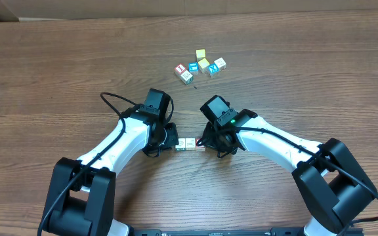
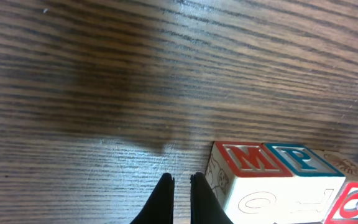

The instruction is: Flip 3 blocks

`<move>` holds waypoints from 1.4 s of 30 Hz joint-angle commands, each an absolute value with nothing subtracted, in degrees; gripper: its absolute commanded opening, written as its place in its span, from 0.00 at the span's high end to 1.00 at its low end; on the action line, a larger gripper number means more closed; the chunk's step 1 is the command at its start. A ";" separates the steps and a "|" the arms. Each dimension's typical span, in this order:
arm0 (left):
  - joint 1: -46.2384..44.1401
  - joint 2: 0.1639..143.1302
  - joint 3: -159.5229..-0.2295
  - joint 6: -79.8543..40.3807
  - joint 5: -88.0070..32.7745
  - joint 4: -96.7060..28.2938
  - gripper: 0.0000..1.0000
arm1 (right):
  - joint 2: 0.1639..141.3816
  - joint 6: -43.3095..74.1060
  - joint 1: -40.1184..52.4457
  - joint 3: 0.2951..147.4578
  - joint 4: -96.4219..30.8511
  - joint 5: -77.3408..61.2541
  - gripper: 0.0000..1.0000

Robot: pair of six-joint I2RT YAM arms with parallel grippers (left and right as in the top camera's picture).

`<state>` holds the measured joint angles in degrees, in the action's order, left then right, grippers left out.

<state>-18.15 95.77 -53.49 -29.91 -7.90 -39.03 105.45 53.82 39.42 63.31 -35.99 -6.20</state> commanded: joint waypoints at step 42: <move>-19.27 96.27 -52.60 -30.94 -7.90 -37.63 0.96 | 105.80 54.04 39.70 62.94 -33.67 -9.13 0.96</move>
